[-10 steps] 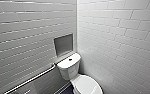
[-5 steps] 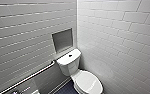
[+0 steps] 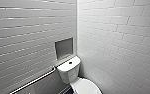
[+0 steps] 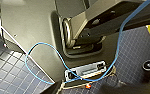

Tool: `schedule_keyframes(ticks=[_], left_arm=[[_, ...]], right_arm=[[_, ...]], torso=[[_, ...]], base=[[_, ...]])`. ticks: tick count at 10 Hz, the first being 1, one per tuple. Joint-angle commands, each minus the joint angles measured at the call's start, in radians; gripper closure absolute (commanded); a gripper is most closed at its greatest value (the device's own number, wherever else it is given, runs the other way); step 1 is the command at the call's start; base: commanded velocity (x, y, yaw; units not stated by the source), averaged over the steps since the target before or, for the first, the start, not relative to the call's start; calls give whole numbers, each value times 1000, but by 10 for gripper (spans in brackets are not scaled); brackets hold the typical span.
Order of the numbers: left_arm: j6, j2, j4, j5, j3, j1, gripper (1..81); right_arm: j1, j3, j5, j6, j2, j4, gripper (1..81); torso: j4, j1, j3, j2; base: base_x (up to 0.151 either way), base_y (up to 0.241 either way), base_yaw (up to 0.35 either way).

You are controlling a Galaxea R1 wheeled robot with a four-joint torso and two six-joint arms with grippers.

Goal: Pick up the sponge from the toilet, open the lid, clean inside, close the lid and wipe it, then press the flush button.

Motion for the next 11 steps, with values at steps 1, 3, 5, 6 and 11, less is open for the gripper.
schedule_keyframes(ticks=[1,3,5,6,11], left_arm=[[0,0,-3,56,-12,-22,10],[1,5,-2,56,-20,-22,10],[1,6,-2,56,-20,-23,10],[1,9,-3,56,-22,-23,10],[-2,11,-8,55,-20,-38,10]], right_arm=[[15,-14,-86,12,-1,0,811],[24,-23,-209,1,2,-8,811],[52,-27,-237,-69,-4,4,811],[55,-24,-238,-167,-1,64,811],[95,-37,-251,-523,11,435,811]], torso=[[0,0,-1,0],[0,0,8,0],[0,-1,6,0],[0,-1,6,0],[0,-1,6,0]], base=[[0,0,0],[0,0,0],[0,0,0],[0,0,0],[0,0,0]])
